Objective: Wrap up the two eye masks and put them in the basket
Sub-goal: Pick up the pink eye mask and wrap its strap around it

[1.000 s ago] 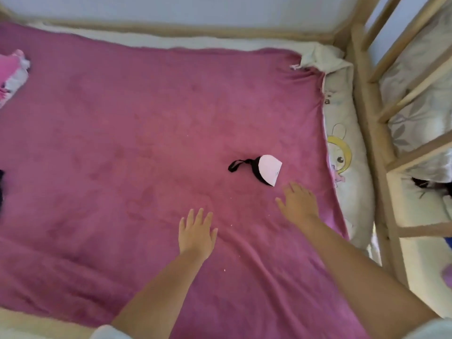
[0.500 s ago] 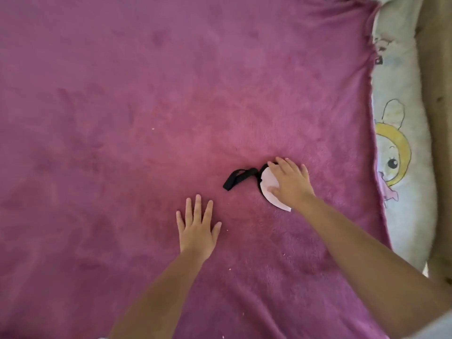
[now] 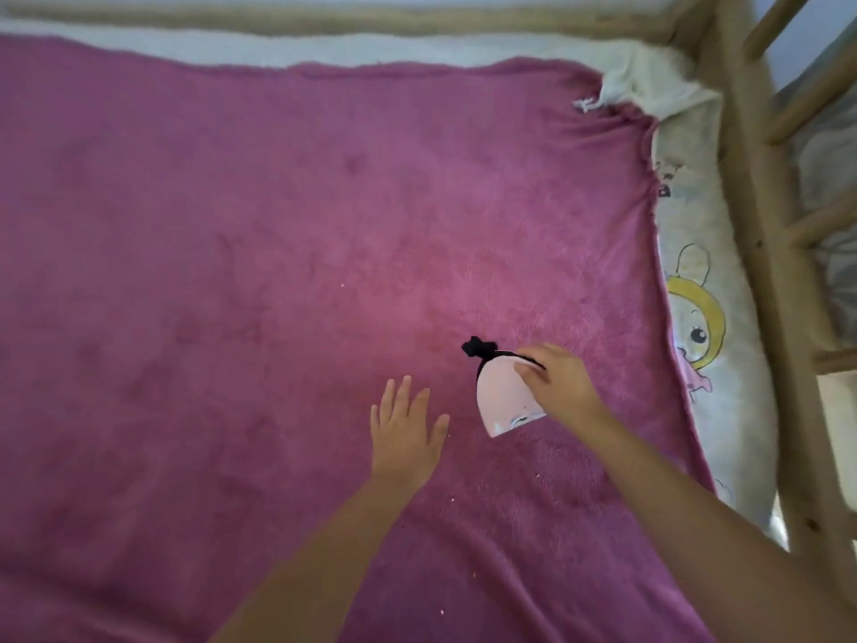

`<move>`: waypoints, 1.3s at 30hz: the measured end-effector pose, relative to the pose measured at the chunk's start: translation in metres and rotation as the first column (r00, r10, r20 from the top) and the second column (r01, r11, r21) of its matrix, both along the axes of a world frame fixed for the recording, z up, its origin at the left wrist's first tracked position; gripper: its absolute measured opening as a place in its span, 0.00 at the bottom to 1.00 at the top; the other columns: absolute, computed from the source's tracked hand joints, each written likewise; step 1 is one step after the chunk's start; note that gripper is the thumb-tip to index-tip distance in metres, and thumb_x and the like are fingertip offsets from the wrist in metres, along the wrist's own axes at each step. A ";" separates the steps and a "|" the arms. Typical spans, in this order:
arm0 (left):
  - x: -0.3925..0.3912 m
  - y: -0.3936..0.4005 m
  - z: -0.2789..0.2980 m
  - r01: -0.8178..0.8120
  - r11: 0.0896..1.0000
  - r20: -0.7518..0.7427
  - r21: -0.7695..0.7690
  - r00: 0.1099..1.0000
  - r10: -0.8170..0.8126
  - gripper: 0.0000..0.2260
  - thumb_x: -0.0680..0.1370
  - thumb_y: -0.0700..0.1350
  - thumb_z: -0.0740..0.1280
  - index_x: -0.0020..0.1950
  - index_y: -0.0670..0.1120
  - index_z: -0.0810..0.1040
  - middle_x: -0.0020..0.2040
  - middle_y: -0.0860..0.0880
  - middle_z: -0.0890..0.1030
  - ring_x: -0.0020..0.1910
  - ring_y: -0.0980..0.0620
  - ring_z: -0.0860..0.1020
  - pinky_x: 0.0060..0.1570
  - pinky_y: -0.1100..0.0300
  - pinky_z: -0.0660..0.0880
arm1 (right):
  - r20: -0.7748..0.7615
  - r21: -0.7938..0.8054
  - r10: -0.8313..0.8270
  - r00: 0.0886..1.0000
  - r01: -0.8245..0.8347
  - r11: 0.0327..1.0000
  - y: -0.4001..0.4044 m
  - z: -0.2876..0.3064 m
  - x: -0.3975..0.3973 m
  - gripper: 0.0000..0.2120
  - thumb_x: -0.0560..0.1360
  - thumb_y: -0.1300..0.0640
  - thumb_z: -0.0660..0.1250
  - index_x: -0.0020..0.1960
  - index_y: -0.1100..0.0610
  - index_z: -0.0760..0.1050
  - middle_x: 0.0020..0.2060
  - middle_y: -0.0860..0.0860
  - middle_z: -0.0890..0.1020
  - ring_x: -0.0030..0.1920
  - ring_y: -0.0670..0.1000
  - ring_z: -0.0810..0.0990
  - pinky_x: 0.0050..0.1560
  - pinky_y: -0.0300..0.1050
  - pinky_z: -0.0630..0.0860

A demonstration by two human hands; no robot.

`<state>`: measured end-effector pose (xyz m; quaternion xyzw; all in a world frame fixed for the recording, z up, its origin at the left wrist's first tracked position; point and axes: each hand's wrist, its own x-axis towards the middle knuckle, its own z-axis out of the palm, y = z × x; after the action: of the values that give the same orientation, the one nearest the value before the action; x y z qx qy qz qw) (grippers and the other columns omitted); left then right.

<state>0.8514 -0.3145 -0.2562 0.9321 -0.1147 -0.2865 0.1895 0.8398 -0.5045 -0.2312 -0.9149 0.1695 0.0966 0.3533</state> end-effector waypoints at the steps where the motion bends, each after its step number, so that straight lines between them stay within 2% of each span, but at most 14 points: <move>1: -0.007 0.000 0.021 -0.025 0.995 0.008 -0.097 1.000 0.026 0.28 0.75 0.59 0.50 0.70 0.44 0.60 0.75 0.44 0.57 0.75 0.47 0.51 0.73 0.51 0.49 | 0.039 0.040 -0.025 0.999 0.023 0.999 0.008 0.018 -0.009 0.11 0.75 0.66 0.61 0.55 0.65 0.77 0.48 0.65 0.80 0.50 0.60 0.76 0.37 0.36 0.61; 4: -0.030 0.004 0.088 -0.126 0.905 -0.044 -0.407 0.992 0.118 0.23 0.76 0.53 0.56 0.66 0.42 0.65 0.65 0.47 0.72 0.65 0.48 0.69 0.63 0.60 0.63 | 0.139 0.179 -0.107 0.984 0.081 0.980 0.032 0.074 -0.038 0.10 0.74 0.67 0.61 0.54 0.66 0.77 0.46 0.58 0.79 0.46 0.54 0.73 0.40 0.22 0.65; 8: -0.066 0.018 0.160 -0.231 0.759 -0.024 -0.609 0.962 0.274 0.10 0.75 0.40 0.63 0.55 0.43 0.70 0.47 0.50 0.76 0.47 0.51 0.75 0.42 0.73 0.70 | 0.257 0.299 -0.213 0.943 0.132 0.945 0.067 0.140 -0.085 0.09 0.74 0.67 0.61 0.53 0.66 0.77 0.44 0.52 0.76 0.47 0.50 0.73 0.37 0.24 0.67; 10: -0.084 0.027 0.186 -0.205 0.722 0.034 -0.660 0.953 0.301 0.08 0.74 0.36 0.64 0.48 0.47 0.67 0.43 0.49 0.76 0.42 0.51 0.74 0.37 0.73 0.69 | 0.307 0.318 -0.248 0.919 0.147 0.937 0.080 0.166 -0.107 0.09 0.74 0.68 0.61 0.52 0.66 0.77 0.43 0.53 0.76 0.45 0.51 0.73 0.36 0.20 0.66; 13: -0.103 0.043 0.223 -0.138 0.703 0.152 -0.697 0.930 0.333 0.16 0.73 0.35 0.63 0.38 0.55 0.62 0.35 0.53 0.73 0.36 0.56 0.72 0.34 0.74 0.67 | 0.351 0.238 -0.167 0.921 0.085 0.968 0.090 0.199 -0.135 0.08 0.75 0.65 0.61 0.47 0.66 0.78 0.35 0.52 0.72 0.40 0.53 0.70 0.34 0.26 0.65; 20: -0.130 0.069 0.302 0.089 0.704 0.340 -0.704 0.913 0.224 0.17 0.73 0.36 0.64 0.34 0.55 0.63 0.30 0.55 0.69 0.29 0.59 0.68 0.32 0.71 0.66 | 0.454 -0.015 0.004 0.891 0.003 1.000 0.105 0.266 -0.170 0.15 0.75 0.61 0.62 0.34 0.70 0.74 0.25 0.47 0.63 0.37 0.53 0.64 0.34 0.28 0.63; 23: -0.138 0.071 0.322 0.183 0.685 0.405 -0.705 0.897 0.178 0.18 0.72 0.35 0.65 0.33 0.57 0.66 0.29 0.56 0.71 0.29 0.64 0.70 0.32 0.73 0.66 | 0.499 0.029 -0.022 0.866 0.009 1.000 0.106 0.290 -0.183 0.16 0.75 0.61 0.64 0.29 0.53 0.76 0.25 0.44 0.68 0.36 0.51 0.66 0.36 0.30 0.64; 24: -0.138 0.072 0.327 0.207 0.670 0.424 -0.713 0.888 0.177 0.18 0.72 0.35 0.65 0.32 0.57 0.67 0.27 0.56 0.73 0.29 0.64 0.70 0.32 0.74 0.67 | 0.528 0.041 -0.031 0.849 0.011 0.999 0.103 0.298 -0.186 0.14 0.75 0.60 0.64 0.32 0.49 0.78 0.28 0.43 0.72 0.39 0.51 0.68 0.38 0.31 0.63; 26: -0.139 0.072 0.336 0.257 0.649 0.443 -0.716 0.886 0.138 0.18 0.72 0.34 0.66 0.31 0.56 0.68 0.26 0.63 0.76 0.29 0.65 0.72 0.32 0.75 0.66 | 0.596 0.015 -0.022 0.803 0.016 1.000 0.096 0.312 -0.190 0.07 0.74 0.59 0.65 0.50 0.57 0.80 0.43 0.50 0.82 0.50 0.53 0.73 0.52 0.35 0.64; 28: -0.141 0.071 0.346 0.319 0.640 0.453 -0.699 0.890 0.050 0.18 0.72 0.33 0.66 0.30 0.55 0.70 0.27 0.68 0.77 0.29 0.67 0.73 0.32 0.76 0.66 | 0.620 -0.042 0.086 0.780 -0.077 0.996 0.085 0.328 -0.192 0.17 0.73 0.63 0.64 0.62 0.59 0.72 0.60 0.51 0.75 0.65 0.52 0.68 0.66 0.42 0.63; 30: -0.142 0.067 0.355 0.384 0.630 0.464 -0.675 0.885 -0.043 0.18 0.71 0.33 0.67 0.31 0.55 0.72 0.27 0.68 0.78 0.30 0.68 0.74 0.34 0.77 0.67 | 0.556 -0.070 0.259 0.790 -0.266 0.961 0.079 0.346 -0.195 0.23 0.73 0.68 0.63 0.67 0.56 0.66 0.63 0.44 0.67 0.69 0.44 0.61 0.69 0.34 0.56; 33: -0.139 0.062 0.365 0.452 0.615 0.491 -0.646 0.863 -0.117 0.18 0.71 0.33 0.68 0.30 0.56 0.73 0.28 0.68 0.79 0.31 0.69 0.75 0.36 0.78 0.67 | 0.430 -0.066 0.385 0.817 -0.397 0.916 0.070 0.367 -0.195 0.18 0.72 0.68 0.64 0.61 0.58 0.74 0.54 0.44 0.75 0.55 0.31 0.71 0.55 0.18 0.63; 35: -0.136 0.060 0.370 0.481 0.612 0.510 -0.628 0.848 -0.143 0.19 0.71 0.33 0.68 0.30 0.57 0.73 0.28 0.69 0.79 0.31 0.70 0.75 0.36 0.79 0.67 | 0.444 -0.048 0.358 0.821 -0.377 0.925 0.066 0.375 -0.196 0.12 0.72 0.67 0.66 0.54 0.61 0.79 0.43 0.44 0.79 0.40 0.28 0.75 0.47 0.19 0.69; 39: -0.125 0.056 0.376 0.496 0.629 0.506 -0.598 0.843 -0.184 0.15 0.72 0.34 0.67 0.33 0.53 0.78 0.29 0.67 0.80 0.35 0.72 0.76 0.40 0.80 0.68 | 0.524 -0.163 0.353 0.775 -0.316 0.935 0.058 0.377 -0.192 0.06 0.71 0.66 0.67 0.47 0.62 0.81 0.36 0.44 0.77 0.35 0.34 0.75 0.41 0.27 0.71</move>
<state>0.7261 -0.2585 0.1198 0.7829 -0.4299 -0.0555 0.4464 0.6474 -0.4462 0.1455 -0.9306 -0.1004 -0.1124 0.3337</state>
